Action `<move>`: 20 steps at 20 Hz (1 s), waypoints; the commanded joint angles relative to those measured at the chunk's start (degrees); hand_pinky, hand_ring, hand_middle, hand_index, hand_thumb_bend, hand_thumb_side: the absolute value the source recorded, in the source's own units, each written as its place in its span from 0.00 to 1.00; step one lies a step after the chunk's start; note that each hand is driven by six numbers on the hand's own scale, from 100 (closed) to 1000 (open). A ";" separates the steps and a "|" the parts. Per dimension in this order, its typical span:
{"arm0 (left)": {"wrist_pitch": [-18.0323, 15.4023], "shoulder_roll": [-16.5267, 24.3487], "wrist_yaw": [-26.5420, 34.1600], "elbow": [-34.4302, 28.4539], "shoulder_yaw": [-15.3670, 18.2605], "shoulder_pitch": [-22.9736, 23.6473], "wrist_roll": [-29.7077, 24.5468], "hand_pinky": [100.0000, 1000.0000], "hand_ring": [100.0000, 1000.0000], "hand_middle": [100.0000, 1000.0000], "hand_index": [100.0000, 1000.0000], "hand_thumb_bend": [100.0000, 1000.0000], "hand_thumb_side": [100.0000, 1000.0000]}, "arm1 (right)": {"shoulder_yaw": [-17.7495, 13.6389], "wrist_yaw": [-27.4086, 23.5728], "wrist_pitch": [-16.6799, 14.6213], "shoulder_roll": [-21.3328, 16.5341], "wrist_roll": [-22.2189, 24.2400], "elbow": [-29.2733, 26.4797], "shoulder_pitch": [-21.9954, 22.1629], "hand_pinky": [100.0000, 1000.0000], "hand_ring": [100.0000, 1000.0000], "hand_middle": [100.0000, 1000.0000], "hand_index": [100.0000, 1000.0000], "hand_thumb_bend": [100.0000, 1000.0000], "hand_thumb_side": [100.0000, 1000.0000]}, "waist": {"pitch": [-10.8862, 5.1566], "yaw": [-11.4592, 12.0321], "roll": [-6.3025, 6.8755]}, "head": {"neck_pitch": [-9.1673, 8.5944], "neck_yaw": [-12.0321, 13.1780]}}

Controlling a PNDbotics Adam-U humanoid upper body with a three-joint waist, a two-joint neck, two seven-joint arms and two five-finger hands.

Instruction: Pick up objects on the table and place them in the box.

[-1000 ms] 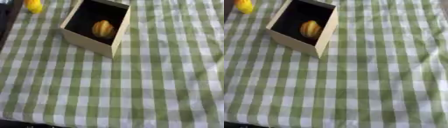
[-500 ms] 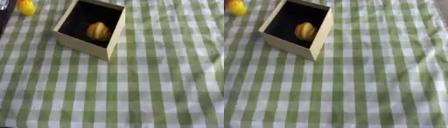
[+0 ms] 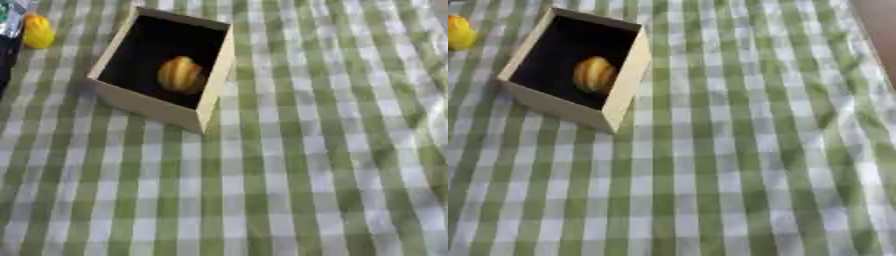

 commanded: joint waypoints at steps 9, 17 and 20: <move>4.21 5.36 1.79 5.47 4.67 1.03 6.05 0.81 0.86 0.83 0.93 0.48 0.35 | -0.58 -0.65 -0.11 -2.63 0.27 -0.95 -0.53 0.87 0.80 0.73 0.75 0.01 0.91 | 0.60 2.04 -1.51 | -2.24 0.70; 5.75 7.40 3.69 6.98 6.34 2.43 6.71 0.81 0.87 0.82 0.93 0.46 0.34 | -0.39 -1.03 -0.29 -3.40 0.52 -0.95 -1.11 0.87 0.80 0.72 0.75 0.01 0.91 | 2.94 2.47 -1.50 | -3.45 1.02; 5.90 8.12 4.91 6.35 6.60 2.45 7.40 0.81 0.88 0.82 0.93 0.45 0.33 | -0.37 -1.31 -0.18 -3.54 0.48 -0.95 -1.08 0.87 0.80 0.72 0.75 0.01 0.91 | 3.83 2.63 -1.48 | -4.07 1.01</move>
